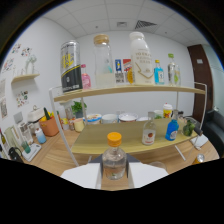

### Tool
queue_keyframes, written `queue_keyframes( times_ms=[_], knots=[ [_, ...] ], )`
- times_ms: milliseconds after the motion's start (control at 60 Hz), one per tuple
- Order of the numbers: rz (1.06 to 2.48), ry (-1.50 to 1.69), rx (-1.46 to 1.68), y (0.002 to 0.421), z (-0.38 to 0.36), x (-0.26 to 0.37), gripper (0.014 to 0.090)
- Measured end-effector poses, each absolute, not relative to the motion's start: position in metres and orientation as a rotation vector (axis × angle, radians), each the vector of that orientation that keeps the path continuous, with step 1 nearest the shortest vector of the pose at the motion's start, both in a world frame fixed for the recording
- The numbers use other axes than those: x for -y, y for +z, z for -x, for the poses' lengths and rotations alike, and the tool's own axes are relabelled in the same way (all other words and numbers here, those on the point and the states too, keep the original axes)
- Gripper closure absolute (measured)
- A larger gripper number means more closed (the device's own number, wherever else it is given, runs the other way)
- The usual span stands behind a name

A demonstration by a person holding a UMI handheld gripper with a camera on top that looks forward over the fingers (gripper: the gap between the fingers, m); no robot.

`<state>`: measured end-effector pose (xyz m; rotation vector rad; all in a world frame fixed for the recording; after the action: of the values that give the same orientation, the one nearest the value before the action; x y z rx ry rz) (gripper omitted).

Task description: Make me a cup of Vodka Sunrise.

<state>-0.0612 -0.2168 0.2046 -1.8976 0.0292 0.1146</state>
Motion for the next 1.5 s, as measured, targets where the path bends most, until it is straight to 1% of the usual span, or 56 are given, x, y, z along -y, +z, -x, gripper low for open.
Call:
queue_keyframes(
  times_ms=[83, 300, 550, 733, 983, 1100, 1133, 1183, 1217, 1233, 1250, 1267, 1317, 1350, 1417, 1500],
  knots=[
    [1.917, 0.115, -0.036, 0.182, 0.063, 0.218, 0.0698],
    [1.998, 0.092, -0.054, 0.107, 0.065, 0.205, 0.0697],
    [2.134, 0.087, -0.098, 0.036, 0.072, 0.193, 0.0695],
    [2.191, 0.065, -0.076, 0.016, 0.078, 0.193, 0.0693],
    [2.187, 0.014, 0.036, 0.015, 0.08, 0.2, 0.0683],
    [2.198, 0.02, 0.066, 0.013, 0.079, 0.207, 0.0666],
    [2.199, 0.024, 0.074, 0.014, 0.079, 0.209, 0.0634],
    [2.199, 0.02, 0.088, 0.018, 0.077, 0.213, 0.0545],
    [2.196, 0.027, 0.105, 0.022, 0.078, 0.217, 0.046],
    [2.194, 0.03, 0.112, 0.025, 0.078, 0.218, 0.0379],
    [2.191, 0.031, 0.119, 0.028, 0.078, 0.221, 0.0333],
    [2.188, 0.034, 0.125, 0.031, 0.078, 0.223, 0.0326],
    [2.172, 0.046, 0.141, 0.044, 0.079, 0.231, 0.0233],
    [2.155, 0.051, 0.139, 0.055, 0.078, 0.236, 0.021],
    [2.125, 0.055, 0.149, 0.076, 0.073, 0.248, 0.0187],
    [2.089, 0.042, 0.148, 0.105, 0.062, 0.265, 0.0187]
  ],
)
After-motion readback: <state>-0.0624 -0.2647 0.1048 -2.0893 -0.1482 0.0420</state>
